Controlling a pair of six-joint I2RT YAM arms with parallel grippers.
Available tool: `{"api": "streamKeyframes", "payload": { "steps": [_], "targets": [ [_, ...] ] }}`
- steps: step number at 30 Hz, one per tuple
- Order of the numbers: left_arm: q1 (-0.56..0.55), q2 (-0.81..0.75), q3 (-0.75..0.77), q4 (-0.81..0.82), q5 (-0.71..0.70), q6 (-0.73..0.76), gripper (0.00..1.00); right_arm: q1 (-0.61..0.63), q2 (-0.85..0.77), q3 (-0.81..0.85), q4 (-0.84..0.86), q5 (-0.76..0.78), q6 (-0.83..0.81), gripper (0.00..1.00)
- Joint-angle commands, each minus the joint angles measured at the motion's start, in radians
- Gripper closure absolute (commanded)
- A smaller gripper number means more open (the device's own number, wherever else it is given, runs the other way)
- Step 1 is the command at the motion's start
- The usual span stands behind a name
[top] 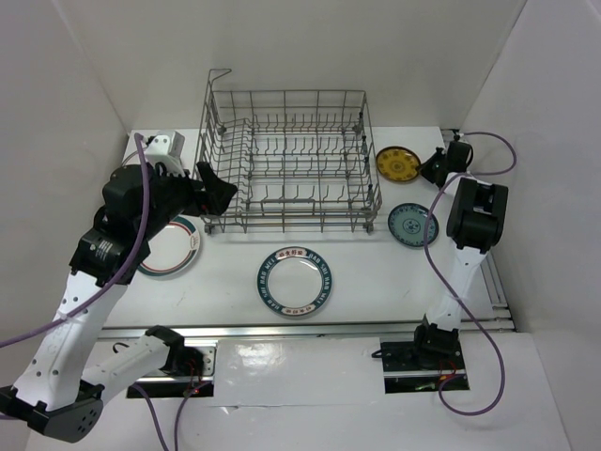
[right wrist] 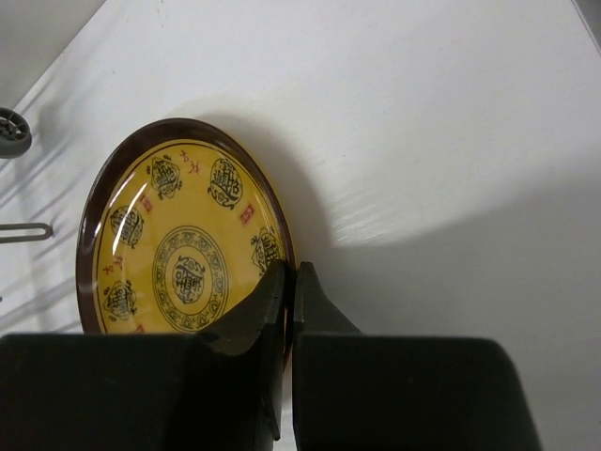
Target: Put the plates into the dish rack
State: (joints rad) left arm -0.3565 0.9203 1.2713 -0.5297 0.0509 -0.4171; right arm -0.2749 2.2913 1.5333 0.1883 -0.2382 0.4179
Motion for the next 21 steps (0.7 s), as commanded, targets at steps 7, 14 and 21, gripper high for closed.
{"api": "streamKeyframes", "payload": {
  "steps": [7, 14, 21],
  "targets": [
    [-0.004, -0.020, 0.002, 0.046, 0.014, 0.021, 0.00, 0.023, -0.033, 0.044, -0.178, 0.108, -0.019, 1.00],
    [-0.004, 0.000, 0.002, 0.046, 0.004, 0.021, 0.00, 0.054, -0.245, 0.019, -0.214, 0.396, 0.038, 1.00],
    [-0.004, 0.009, 0.002, 0.037, -0.026, 0.021, 0.00, 0.094, -0.394, 0.056, -0.283, 0.583, 0.048, 1.00]
  ]
}}
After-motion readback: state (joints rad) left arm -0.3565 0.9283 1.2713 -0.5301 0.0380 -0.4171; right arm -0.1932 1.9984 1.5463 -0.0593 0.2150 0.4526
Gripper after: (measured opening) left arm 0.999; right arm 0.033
